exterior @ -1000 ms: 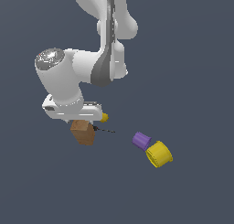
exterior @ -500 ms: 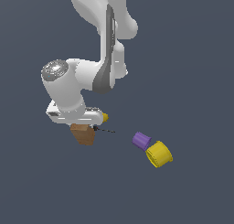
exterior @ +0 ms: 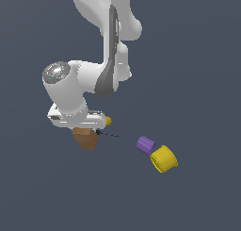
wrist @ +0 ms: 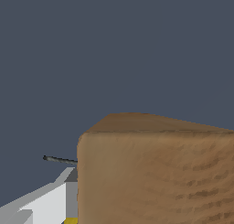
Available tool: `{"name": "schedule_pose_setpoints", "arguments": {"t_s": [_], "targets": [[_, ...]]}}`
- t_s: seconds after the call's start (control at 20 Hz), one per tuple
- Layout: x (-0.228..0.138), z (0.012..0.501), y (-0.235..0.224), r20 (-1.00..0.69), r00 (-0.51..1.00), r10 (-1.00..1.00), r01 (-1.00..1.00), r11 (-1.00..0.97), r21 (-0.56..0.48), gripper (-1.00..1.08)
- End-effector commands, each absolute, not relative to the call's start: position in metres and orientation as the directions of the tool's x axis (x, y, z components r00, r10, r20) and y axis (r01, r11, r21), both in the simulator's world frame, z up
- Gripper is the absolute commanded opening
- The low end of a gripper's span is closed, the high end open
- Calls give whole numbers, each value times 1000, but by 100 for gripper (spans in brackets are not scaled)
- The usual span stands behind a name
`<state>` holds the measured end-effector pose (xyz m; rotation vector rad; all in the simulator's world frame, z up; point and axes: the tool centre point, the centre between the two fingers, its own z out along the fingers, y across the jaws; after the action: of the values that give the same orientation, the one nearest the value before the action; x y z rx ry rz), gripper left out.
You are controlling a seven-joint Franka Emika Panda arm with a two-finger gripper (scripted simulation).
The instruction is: Pick up a designated object from a clutter of objects.
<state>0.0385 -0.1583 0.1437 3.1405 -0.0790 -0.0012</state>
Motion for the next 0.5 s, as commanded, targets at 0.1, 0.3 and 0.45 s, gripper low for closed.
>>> {"name": "schedule_pose_setpoints", "arguments": {"t_s": [0.1,0.3,0.45], "targets": [[38,145,-157,-1,999,-50,-50,-999,0,-100],[33,152,-153,-1,999,-50,-50,-999,0,-100],[28,161,-147,-1,999,-50,-50,-999,0,-100]]}}
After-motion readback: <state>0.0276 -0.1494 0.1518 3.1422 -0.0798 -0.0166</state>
